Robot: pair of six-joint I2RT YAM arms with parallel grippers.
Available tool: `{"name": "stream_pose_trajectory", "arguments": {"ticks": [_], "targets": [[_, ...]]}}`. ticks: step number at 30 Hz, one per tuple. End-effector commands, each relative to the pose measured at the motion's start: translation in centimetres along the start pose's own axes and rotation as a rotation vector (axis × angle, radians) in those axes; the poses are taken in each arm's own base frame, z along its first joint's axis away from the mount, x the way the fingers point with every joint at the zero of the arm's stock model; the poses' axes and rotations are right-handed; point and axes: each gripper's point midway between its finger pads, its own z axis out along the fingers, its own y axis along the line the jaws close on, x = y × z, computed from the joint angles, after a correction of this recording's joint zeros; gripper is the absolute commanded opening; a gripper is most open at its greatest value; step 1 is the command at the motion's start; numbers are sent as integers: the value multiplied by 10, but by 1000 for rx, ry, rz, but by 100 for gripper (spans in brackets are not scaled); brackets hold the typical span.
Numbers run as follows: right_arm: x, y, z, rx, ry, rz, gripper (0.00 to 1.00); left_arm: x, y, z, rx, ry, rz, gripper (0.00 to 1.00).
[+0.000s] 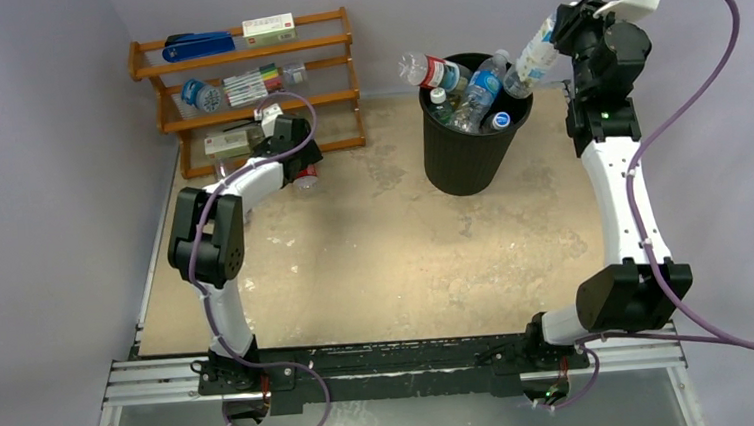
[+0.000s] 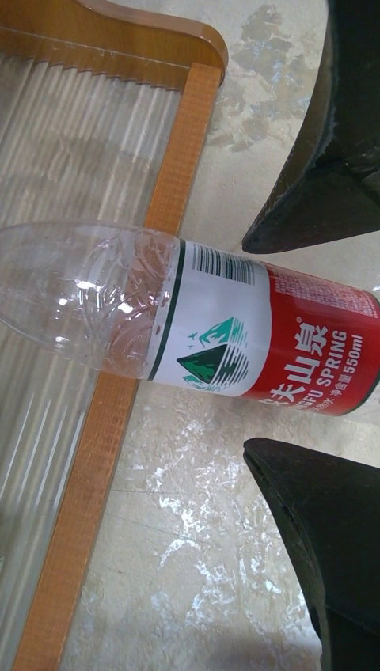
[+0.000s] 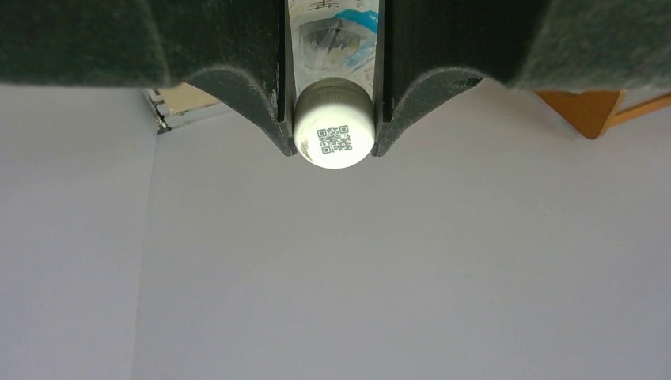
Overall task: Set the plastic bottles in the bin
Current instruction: Place the plastic bottle in the trash bin.
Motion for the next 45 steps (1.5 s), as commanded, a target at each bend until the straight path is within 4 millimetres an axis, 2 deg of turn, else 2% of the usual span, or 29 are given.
{"name": "stream_pose_trajectory", "arguments": {"ticks": [1, 8, 11, 16, 20, 26, 33, 36, 38, 40, 43, 45], "targets": [[-4, 7, -8, -37, -7, -5, 14, -25, -9, 3, 11, -61, -14, 86], [13, 6, -16, -36, 45, -24, 15, -23, -9, 6, 6, -56, -12, 84], [23, 7, -16, -31, 69, -39, 18, -23, -10, 6, 12, -54, -13, 80], [40, 9, -14, -34, 111, -62, 27, -19, -13, 5, 31, -40, -20, 66], [56, 18, -15, -35, 136, -103, 27, -17, -14, 2, 51, -37, -30, 59], [66, 40, -25, -5, 134, -182, 28, -23, -17, -16, 92, -47, -53, 55], [85, 37, -32, 18, 179, -180, 34, -37, -29, -50, 188, -61, -97, 54], [91, 40, -42, -9, 204, -137, 47, -43, -34, -67, 227, -73, -107, 53], [88, 36, -48, 6, 197, -124, 54, -48, -35, -77, 245, -80, -112, 53], [81, 33, -53, 23, 188, -110, 67, -52, -37, -86, 264, -88, -116, 53], [65, 29, -60, 42, 176, -93, 77, -60, -40, -102, 293, -103, -123, 53], [48, 30, -65, 40, 158, -73, 83, -68, -42, -115, 315, -118, -129, 53]]}}
